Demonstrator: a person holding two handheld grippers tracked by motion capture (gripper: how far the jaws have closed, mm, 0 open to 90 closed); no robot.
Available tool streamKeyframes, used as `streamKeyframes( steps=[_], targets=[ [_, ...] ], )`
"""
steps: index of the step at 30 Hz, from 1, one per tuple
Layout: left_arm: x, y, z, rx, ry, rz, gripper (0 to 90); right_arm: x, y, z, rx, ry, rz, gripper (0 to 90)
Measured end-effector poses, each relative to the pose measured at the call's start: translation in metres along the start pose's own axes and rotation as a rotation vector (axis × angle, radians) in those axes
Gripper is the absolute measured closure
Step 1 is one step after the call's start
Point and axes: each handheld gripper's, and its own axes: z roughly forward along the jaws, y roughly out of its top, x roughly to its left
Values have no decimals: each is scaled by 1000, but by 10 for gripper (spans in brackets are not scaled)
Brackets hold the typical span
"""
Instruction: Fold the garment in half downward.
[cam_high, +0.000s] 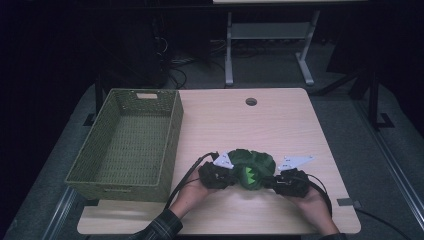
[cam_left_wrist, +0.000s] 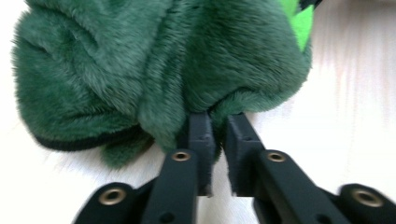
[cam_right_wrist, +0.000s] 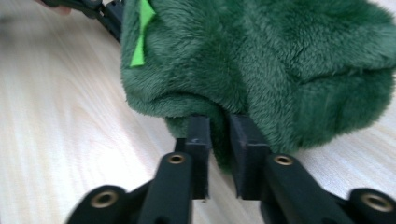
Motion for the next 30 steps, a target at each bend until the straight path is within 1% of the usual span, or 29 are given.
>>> streamKeyframes(
  steps=[1,2,3,4,5,6,7,9,10,11,13,15,16,17,18,19,20,21,23,24,26,28,29,30],
  targets=[
    [-1,0,-3,-3,2,6,750,1,0,-3,-8,2,-1,733],
    [-2,-1,-6,-6,0,10,689,4,-1,-10,-21,0,0,706],
    [-4,-1,-9,-18,1,5,689,4,-1,-10,-21,0,0,706],
    [-6,-2,-13,-18,-1,12,668,5,-2,-13,-29,0,-4,703],
    [-8,-2,-15,-26,1,8,650,7,-3,-17,-38,0,-3,698],
    [-10,-2,-19,-21,0,18,618,9,-6,-24,-51,2,-5,696],
    [-12,-3,-22,-28,1,16,618,9,-6,-24,-51,2,-5,696],
    [-16,-4,-29,-27,-4,20,592,12,-7,-30,-64,3,-5,698],
    [-17,-4,-32,-26,-6,26,591,13,-8,-33,-70,3,0,716],
    [-18,-5,-35,-28,-7,28,607,13,-8,-36,-75,1,-2,742],
    [-18,-4,-40,-42,-8,27,693,13,-6,-39,-90,-6,-4,800],
    [-15,1,-41,-52,-1,25,785,11,0,-39,-97,-20,-7,856],
    [-14,4,-40,-59,8,22,819,9,3,-38,-94,-30,-9,878],
    [-12,8,-40,-67,14,23,879,3,10,-34,-96,-46,-8,897],
    [-10,13,-38,-78,12,16,879,3,10,-34,-96,-46,-8,897],
    [-8,18,-37,-84,18,19,892,-1,12,-31,-99,-48,-12,897],
    [-6,23,-35,-95,27,16,895,-3,15,-28,-93,-57,-9,898],
    [-4,28,-33,-102,37,22,896,-6,18,-24,-91,-63,-9,898],
    [2,36,-27,-107,56,27,896,-12,22,-16,-85,-66,-4,899],
    [6,38,-22,-100,63,20,896,-15,23,-12,-80,-66,0,899],
    [13,38,-11,-63,75,6,897,-19,22,-2,-40,-67,20,899],
    [20,33,1,-9,80,-13,897,-21,18,7,2,-67,28,900],
    [22,30,6,3,78,-24,898,-20,17,10,19,-63,30,899],
    [25,27,11,18,76,-25,897,-20,15,12,24,-58,30,900]
  ],
)
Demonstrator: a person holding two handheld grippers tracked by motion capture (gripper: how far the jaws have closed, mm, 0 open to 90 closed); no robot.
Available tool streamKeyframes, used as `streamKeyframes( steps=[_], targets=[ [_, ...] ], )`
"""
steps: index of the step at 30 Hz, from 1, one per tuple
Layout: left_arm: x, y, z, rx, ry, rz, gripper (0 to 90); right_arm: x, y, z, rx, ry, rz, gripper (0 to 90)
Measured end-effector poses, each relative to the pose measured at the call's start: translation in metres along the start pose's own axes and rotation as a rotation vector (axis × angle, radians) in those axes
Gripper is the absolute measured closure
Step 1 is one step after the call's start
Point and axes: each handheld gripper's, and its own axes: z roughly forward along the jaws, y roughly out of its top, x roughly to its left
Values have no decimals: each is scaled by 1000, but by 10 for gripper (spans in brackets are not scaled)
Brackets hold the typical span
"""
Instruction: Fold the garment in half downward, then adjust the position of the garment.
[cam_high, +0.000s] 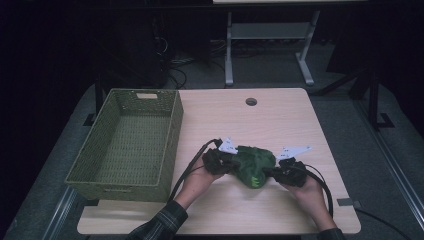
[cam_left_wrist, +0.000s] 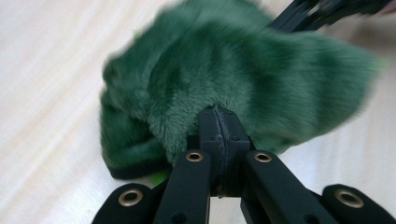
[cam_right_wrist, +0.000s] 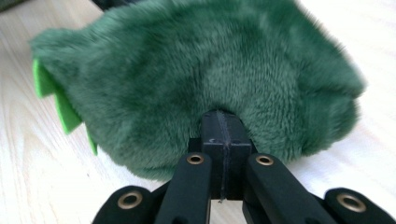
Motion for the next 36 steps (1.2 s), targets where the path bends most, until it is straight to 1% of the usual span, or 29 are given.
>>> streamKeyframes(
  steps=[2,3,4,5,6,7,10,11,12,13,14,17,19,20,21,23,25,26,27,28,29,31,32,34,35,36],
  targets=[
    [3,-5,8,20,-1,-9,898,0,-3,4,11,7,0,900],
    [4,-7,10,27,-3,-14,898,0,-5,8,27,19,8,900],
    [5,-9,12,34,-2,-19,898,0,-5,8,27,19,8,900],
    [5,-10,13,44,4,-14,898,0,-5,9,34,19,-4,900],
    [6,-11,15,41,5,-24,898,2,-5,9,40,21,2,900],
    [7,-12,16,45,4,-16,898,4,-7,12,62,23,-1,900],
    [7,-13,16,42,9,-6,898,5,-8,13,62,23,-14,900],
    [7,-13,15,42,9,-8,898,7,-8,12,66,19,-8,900],
    [7,-12,13,41,10,-8,897,7,-8,10,60,13,-13,900],
    [7,-13,10,37,12,-15,897,8,-9,8,51,15,-6,900],
    [7,-12,7,36,10,-16,896,7,-9,4,41,13,-7,900],
    [5,-12,-4,22,-6,-23,896,4,-9,-12,0,6,9,900],
    [2,-11,-11,14,-13,-23,896,0,-6,-22,-34,0,20,900],
    [1,-11,-15,8,-23,-25,896,-3,-5,-27,-51,-3,21,900],
    [-2,-11,-19,-9,-31,-36,896,-5,-3,-31,-61,-9,31,900],
    [-7,-11,-27,-18,-43,-26,896,-12,0,-37,-85,-19,34,900],
    [-14,-10,-31,-29,-53,-21,896,-17,5,-41,-99,-31,49,900],
    [-16,-10,-33,-31,-63,-17,896,-21,8,-42,-106,-34,43,900],
    [-19,-10,-34,-38,-72,-20,896,-24,12,-42,-109,-33,49,900],
    [-21,-10,-35,-35,-82,-13,896,-31,20,-41,-110,-45,47,900],
    [-24,-10,-35,-38,-91,-16,896,-31,20,-41,-110,-45,47,900],
    [-29,-10,-33,-40,-116,-15,896,-38,28,-38,-107,-44,54,900],
    [-31,-10,-32,-35,-125,-9,896,-41,33,-35,-104,-47,52,900],
    [-37,-8,-29,-30,-134,4,896,-47,41,-29,-101,-37,58,900],
    [-40,-7,-28,-27,-139,8,896,-50,44,-26,-102,-42,57,900],
    [-41,-6,-26,-24,-144,19,896,-52,48,-22,-101,-38,64,899]
  ],
)
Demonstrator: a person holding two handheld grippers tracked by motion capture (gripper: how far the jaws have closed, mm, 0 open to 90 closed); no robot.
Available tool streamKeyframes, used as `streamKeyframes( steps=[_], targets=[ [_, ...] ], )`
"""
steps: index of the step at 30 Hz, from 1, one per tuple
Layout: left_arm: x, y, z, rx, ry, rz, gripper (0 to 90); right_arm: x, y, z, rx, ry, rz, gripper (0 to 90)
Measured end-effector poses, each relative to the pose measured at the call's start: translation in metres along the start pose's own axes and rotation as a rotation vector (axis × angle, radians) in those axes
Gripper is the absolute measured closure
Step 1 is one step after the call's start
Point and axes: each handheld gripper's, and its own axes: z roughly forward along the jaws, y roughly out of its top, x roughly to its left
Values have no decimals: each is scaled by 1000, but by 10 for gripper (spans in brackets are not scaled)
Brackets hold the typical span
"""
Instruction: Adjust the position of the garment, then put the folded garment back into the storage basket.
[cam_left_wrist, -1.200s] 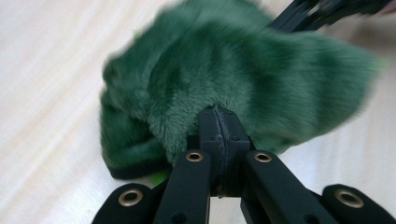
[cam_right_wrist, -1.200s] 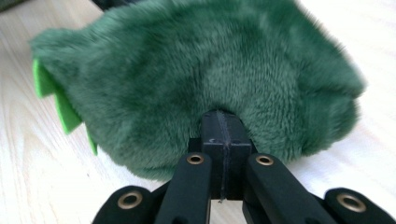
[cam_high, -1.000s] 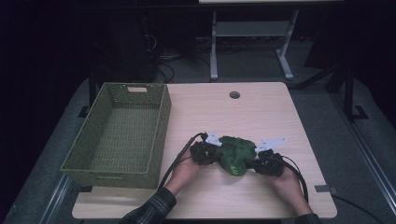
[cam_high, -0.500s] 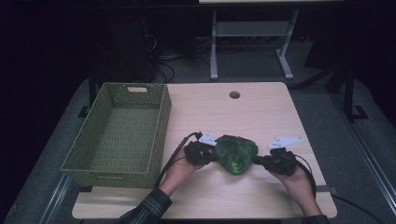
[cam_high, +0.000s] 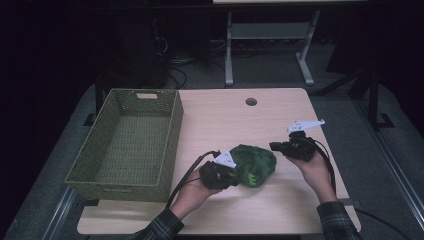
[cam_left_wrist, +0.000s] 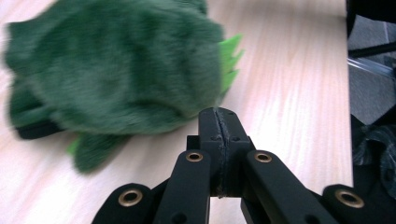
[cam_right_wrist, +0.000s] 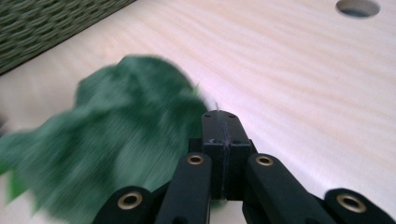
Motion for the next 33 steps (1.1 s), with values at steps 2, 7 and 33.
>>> streamKeyframes(
  steps=[2,7,33],
  targets=[
    [-3,2,6,-2,-5,3,896,-4,6,10,12,-6,2,900],
    [-3,3,19,14,-15,9,896,-13,16,36,29,7,20,899],
    [35,-18,19,48,101,-39,896,2,-12,47,144,88,-1,900]
  ],
)
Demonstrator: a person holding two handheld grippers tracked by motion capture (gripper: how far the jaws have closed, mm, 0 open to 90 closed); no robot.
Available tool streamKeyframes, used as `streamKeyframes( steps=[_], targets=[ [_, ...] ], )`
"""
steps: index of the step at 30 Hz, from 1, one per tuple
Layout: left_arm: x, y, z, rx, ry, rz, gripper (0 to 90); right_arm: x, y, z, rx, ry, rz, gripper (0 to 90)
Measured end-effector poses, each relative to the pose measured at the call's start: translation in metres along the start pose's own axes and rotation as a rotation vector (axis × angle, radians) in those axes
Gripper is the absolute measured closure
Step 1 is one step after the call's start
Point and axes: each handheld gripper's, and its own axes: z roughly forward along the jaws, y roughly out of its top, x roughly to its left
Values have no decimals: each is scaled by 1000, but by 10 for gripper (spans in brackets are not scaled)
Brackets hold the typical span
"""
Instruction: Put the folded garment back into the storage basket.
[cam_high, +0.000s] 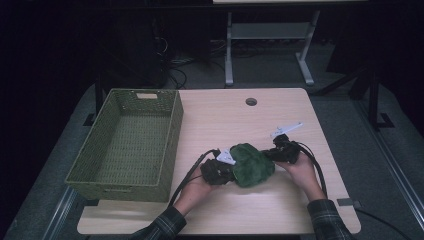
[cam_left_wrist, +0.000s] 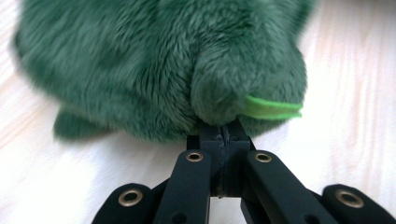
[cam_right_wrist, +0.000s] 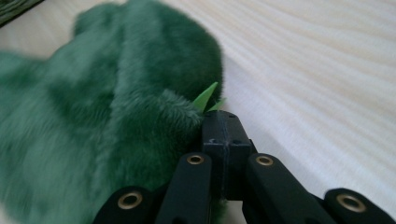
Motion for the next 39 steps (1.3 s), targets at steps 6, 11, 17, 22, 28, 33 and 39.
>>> streamKeyframes(
  steps=[6,11,17,22,28,33,39],
  targets=[
    [16,-6,-9,-7,52,-15,897,12,-14,-7,13,2,-22,900],
    [25,-8,-10,-17,66,-29,896,24,-26,-14,1,11,-34,900],
    [27,-9,-16,-24,68,-28,887,26,-37,-24,-53,-29,-17,845],
    [24,-10,-32,-22,71,-4,764,18,-56,-38,-107,-93,44,588],
    [12,-2,-47,-47,85,43,517,17,-81,-40,-76,-217,55,305],
    [13,8,-55,-83,65,67,321,15,-89,-36,-82,-316,56,99],
    [14,17,-47,-105,21,98,221,14,-90,-33,-86,-341,62,22]
  ],
)
